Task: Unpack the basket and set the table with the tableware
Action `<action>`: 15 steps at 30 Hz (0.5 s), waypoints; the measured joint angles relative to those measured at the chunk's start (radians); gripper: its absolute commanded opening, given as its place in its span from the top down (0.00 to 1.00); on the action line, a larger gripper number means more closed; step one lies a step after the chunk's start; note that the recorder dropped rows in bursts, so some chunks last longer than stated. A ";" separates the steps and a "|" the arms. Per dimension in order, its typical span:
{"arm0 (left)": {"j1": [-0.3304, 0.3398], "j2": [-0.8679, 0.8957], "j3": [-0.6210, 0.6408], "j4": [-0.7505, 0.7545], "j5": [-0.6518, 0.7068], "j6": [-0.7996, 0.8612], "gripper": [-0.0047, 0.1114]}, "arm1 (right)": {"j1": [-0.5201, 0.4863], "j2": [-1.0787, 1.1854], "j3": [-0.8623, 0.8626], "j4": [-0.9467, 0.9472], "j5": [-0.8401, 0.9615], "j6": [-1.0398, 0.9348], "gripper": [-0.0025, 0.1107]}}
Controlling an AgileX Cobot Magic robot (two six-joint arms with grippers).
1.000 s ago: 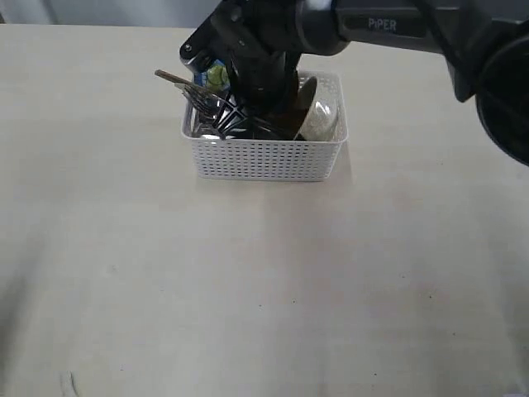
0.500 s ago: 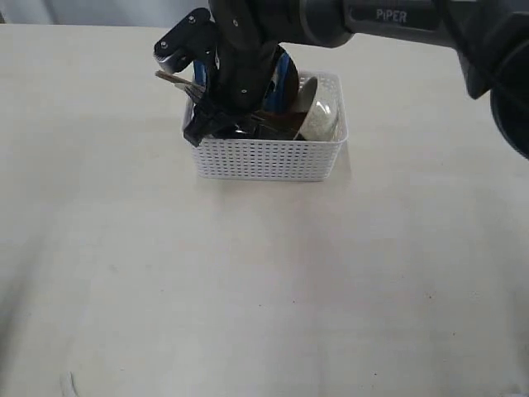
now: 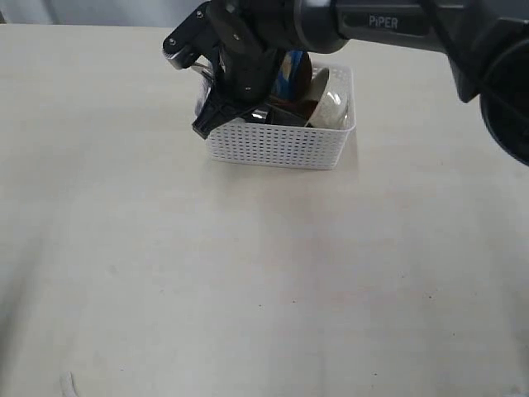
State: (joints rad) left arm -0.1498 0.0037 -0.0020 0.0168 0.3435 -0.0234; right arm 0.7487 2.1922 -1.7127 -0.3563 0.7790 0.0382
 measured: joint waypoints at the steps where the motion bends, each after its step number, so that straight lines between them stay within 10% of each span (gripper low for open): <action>1: 0.000 0.000 0.000 0.000 0.000 0.000 0.96 | 0.000 0.000 0.000 0.000 0.000 0.000 0.98; 15: 0.000 0.000 0.000 0.000 0.000 0.000 0.96 | -0.002 -0.045 0.004 -0.014 0.013 0.011 0.98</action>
State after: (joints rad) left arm -0.1498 0.0037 -0.0020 0.0168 0.3435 -0.0234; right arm 0.7466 2.1472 -1.7089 -0.3702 0.7918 0.0489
